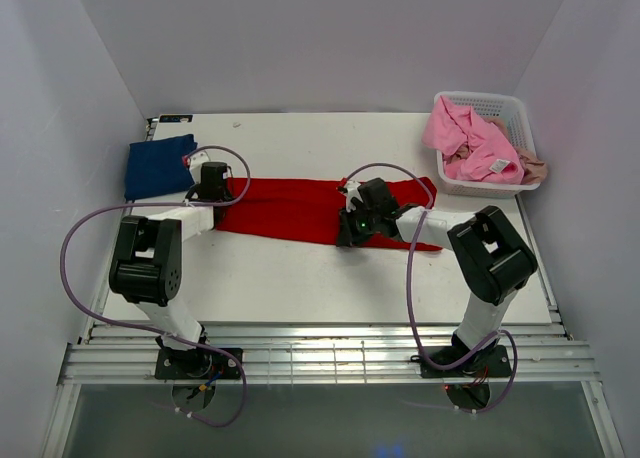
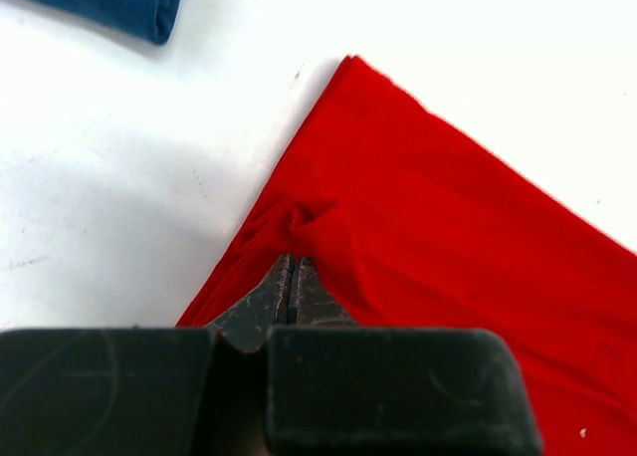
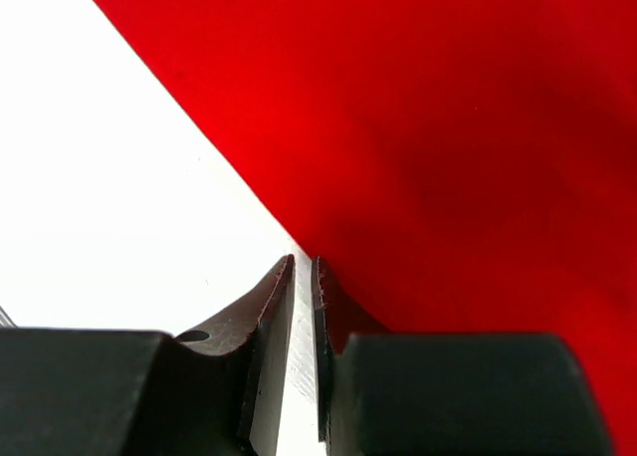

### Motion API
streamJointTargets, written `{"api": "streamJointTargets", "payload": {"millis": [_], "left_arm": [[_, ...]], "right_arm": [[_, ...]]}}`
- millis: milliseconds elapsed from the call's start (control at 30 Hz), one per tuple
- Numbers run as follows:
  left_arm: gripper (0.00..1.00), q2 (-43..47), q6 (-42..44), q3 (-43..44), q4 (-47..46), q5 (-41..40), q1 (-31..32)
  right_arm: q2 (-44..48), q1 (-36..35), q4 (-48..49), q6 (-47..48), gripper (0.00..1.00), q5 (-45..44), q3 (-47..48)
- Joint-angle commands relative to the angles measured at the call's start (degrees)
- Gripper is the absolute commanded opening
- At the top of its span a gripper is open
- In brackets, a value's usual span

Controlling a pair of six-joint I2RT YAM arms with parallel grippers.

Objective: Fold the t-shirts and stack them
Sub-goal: Fold the other side of the tshirt into a rectangle

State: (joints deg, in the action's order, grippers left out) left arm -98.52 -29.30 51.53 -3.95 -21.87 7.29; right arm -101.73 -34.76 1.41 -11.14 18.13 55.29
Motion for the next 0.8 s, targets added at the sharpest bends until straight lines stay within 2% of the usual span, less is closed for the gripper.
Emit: {"api": "streamJointTargets", "payload": {"millis": [0,233,600,767], "left_arm": [[0.0,1.31,0.65,1.91,-2.47,-0.72,-0.26],[0.0,-0.79,0.65,3.05,-4.14,-0.54,-0.26],[0.0,-10.37,1.97,10.86,-4.23,-1.94,-0.26],[0.0,-5.03,1.18,8.42,-5.1,-5.11,-0.17]], "right_arm": [[-0.92,-0.39,-0.36,0.42,0.18,-0.03,-1.41],[-2.59,-1.18,1.05,-0.29,0.18,-0.02,-2.82],[-2.6,-2.32,1.4,-0.73,0.18,-0.46,-3.87],[1.87,-2.59,0.88,-0.47,0.18,-2.57,-3.87]]}}
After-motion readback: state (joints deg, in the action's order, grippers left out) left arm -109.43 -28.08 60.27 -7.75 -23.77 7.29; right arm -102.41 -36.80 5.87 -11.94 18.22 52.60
